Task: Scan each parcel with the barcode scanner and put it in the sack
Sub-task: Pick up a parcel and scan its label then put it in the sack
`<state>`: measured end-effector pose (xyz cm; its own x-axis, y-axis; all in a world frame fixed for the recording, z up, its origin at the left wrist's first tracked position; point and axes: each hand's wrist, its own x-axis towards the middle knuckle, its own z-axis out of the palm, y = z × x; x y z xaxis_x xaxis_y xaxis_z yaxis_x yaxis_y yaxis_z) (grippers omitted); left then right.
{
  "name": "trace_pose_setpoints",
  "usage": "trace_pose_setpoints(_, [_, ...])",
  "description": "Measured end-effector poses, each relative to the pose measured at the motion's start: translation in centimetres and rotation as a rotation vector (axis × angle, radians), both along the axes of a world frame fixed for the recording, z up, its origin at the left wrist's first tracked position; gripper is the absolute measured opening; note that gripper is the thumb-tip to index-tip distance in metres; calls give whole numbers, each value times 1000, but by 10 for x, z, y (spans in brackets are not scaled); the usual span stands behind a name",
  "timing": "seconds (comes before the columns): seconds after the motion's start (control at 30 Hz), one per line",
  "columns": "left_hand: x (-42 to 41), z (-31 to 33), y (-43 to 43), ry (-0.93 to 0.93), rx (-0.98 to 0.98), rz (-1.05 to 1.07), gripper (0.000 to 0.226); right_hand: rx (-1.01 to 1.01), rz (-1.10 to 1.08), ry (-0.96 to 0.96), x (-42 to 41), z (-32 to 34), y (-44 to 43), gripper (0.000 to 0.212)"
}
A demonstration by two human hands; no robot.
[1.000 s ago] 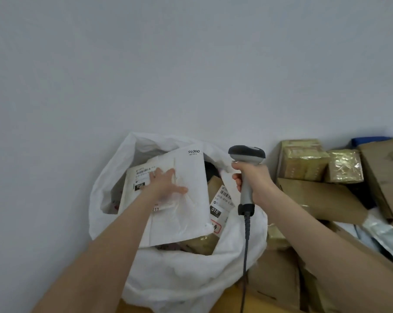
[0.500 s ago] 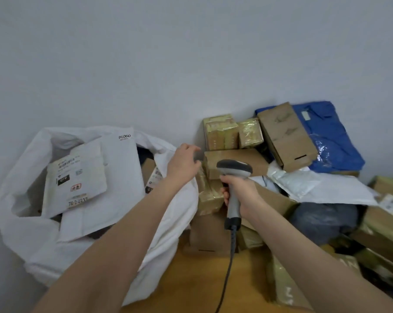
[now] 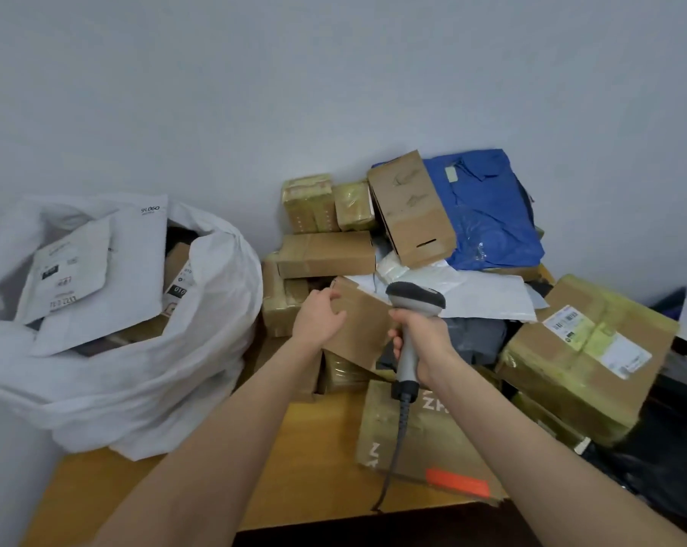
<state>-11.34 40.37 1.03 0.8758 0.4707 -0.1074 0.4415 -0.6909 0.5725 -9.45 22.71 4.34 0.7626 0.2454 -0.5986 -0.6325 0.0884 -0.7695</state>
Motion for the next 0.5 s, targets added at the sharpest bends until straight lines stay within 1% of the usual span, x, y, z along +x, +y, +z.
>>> trace_pose_setpoints(0.2, [19,16,34,-69,12,166,46,53,10,-53,49,19,25,9])
trace_pose_setpoints(0.37, [53,18,89,-7,9,289,59,30,-23,-70,89,9,63,23])
trace_pose_setpoints(0.43, [68,15,114,23,-50,324,60,-13,-29,-85,103,2,79,36])
trace_pose_setpoints(0.5, [83,12,136,65,-138,346,62,-110,-1,-129,115,-6,95,47])
